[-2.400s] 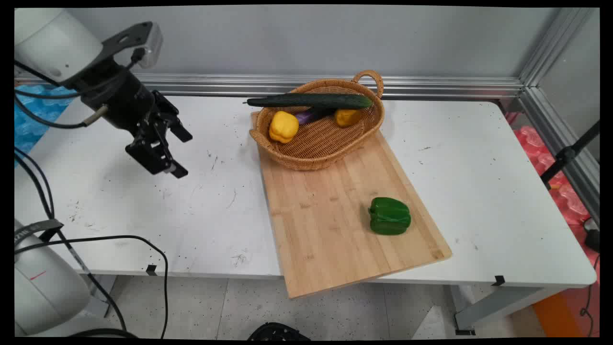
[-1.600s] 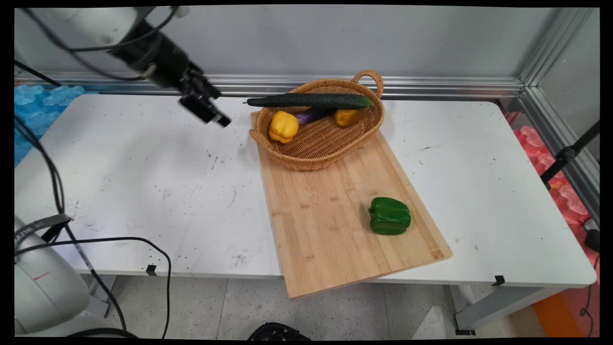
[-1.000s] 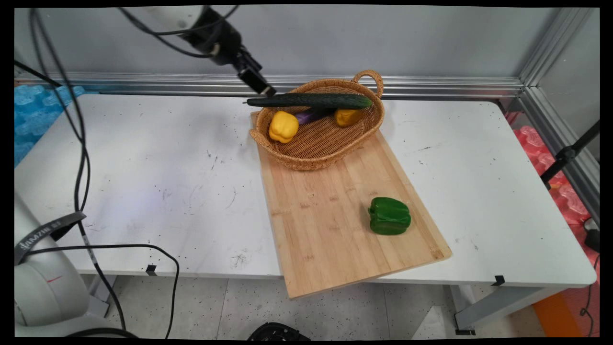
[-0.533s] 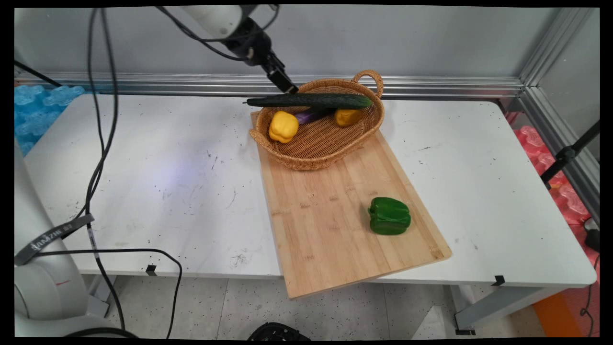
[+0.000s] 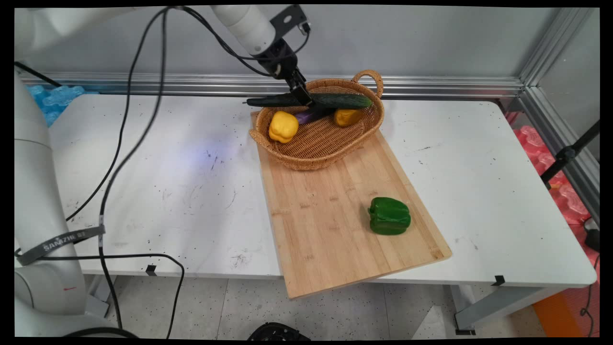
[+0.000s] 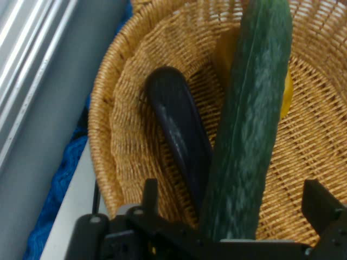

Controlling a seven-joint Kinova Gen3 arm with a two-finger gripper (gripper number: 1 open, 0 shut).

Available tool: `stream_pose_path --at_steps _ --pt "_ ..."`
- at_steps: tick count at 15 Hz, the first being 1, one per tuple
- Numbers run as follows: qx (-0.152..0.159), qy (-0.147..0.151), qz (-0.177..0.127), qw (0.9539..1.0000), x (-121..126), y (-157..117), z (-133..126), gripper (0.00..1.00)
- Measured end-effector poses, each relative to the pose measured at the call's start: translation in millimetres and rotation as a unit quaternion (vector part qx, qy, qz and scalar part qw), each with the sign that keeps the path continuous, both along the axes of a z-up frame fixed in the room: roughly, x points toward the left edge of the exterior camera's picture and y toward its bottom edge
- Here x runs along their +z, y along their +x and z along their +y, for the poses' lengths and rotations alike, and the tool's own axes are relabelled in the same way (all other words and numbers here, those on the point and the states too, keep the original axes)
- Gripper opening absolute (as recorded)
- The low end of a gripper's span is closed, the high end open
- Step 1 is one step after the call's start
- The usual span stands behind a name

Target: Pick up the cucumber from the vegetable basket, then place the picked object on the cutting board

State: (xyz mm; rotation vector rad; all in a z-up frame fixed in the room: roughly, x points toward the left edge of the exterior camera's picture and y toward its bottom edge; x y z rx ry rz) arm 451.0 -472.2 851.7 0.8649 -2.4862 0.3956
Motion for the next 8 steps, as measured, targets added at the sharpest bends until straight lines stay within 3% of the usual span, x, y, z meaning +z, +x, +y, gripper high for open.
stream_pose_path --at_steps 1,2,8 --pt "-0.008 0.003 -0.004 1.0000 -4.4 -2.5 -4.7 1.00" --pt "-0.014 0.006 -0.007 0.9999 -7.8 -4.4 -8.1 0.00" --pt "-0.055 0.016 -0.025 0.9980 -14.1 -11.8 -21.0 0.00"
